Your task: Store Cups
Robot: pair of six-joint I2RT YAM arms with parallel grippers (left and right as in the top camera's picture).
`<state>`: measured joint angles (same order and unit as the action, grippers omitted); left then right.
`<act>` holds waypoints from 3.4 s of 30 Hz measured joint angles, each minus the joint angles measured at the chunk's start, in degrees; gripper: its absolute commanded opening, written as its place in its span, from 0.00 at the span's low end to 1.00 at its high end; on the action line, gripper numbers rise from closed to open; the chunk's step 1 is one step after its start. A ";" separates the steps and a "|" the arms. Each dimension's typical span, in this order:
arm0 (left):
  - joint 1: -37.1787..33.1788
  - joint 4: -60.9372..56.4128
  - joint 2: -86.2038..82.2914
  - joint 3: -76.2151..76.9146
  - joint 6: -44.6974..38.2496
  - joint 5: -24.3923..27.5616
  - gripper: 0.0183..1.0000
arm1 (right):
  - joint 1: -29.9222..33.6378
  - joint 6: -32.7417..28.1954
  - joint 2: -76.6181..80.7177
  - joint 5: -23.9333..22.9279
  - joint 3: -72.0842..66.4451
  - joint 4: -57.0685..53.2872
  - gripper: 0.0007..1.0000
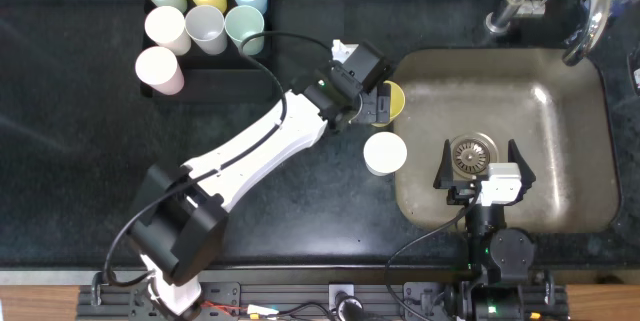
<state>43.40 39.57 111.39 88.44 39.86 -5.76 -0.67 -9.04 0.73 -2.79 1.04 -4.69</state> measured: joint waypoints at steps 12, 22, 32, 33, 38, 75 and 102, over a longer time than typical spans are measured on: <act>0.00 -0.66 1.42 0.00 -0.22 0.24 0.02 | 0.00 0.02 0.00 0.00 0.00 0.00 1.00; -0.81 -1.18 0.00 -0.02 -0.46 0.02 0.02 | 0.00 0.02 0.00 0.00 0.00 0.00 1.00; -19.67 15.32 -25.59 -0.22 4.31 -3.78 0.02 | 0.00 0.00 0.00 0.00 0.00 0.02 1.00; -22.91 16.74 -27.23 -0.74 6.32 -3.93 0.02 | 0.00 0.00 0.00 0.00 -0.02 -0.02 1.00; -33.62 19.45 -26.64 -6.05 19.93 -3.50 0.02 | 0.00 -0.02 0.00 0.00 0.00 -0.02 1.00; -34.49 28.04 -10.08 3.26 43.87 -8.70 0.02 | 0.00 -0.02 0.00 0.00 0.00 0.02 1.00; -36.00 26.40 -3.82 5.35 44.28 -8.81 0.02 | 0.00 0.00 0.00 0.00 0.00 0.02 1.00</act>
<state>7.40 65.98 107.57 93.80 84.14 -14.57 -0.67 -9.04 0.73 -2.79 1.04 -4.67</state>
